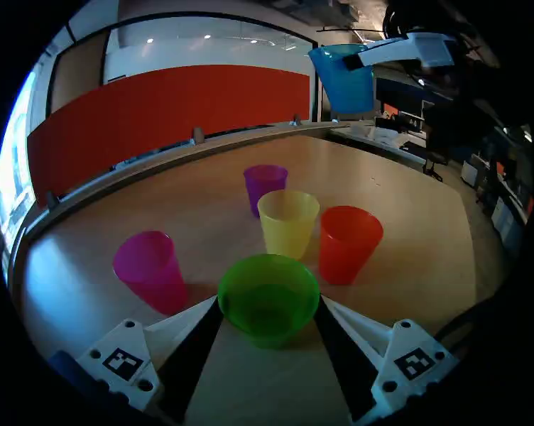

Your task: Pour water

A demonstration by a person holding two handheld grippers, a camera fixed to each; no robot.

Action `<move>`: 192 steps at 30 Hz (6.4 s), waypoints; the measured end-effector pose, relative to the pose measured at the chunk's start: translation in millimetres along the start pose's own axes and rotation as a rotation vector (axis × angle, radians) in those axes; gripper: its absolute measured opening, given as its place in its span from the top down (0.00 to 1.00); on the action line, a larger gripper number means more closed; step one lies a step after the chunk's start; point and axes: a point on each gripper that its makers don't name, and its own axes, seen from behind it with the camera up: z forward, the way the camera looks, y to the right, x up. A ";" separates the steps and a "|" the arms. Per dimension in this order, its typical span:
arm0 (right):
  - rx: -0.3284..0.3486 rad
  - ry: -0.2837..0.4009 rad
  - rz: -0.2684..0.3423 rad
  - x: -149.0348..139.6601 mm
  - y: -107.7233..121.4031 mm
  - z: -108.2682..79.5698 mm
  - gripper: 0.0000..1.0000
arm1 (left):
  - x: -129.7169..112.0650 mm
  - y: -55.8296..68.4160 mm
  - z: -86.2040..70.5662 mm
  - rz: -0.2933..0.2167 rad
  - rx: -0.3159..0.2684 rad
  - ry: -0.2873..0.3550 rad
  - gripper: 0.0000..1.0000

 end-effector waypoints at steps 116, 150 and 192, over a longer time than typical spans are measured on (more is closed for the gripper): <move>0.086 -0.226 0.027 -183.0 20.7 93.8 0.08 | 6.2 -17.1 -178.8 -0.397 0.357 -0.081 0.12; 0.005 -0.306 0.057 -217.1 19.3 42.4 0.02 | 13.8 -34.5 -187.0 -0.386 0.402 -0.034 0.12; -0.341 -0.015 0.381 -165.5 56.0 -31.0 0.02 | 31.3 -147.4 -179.4 -0.380 0.591 0.100 0.13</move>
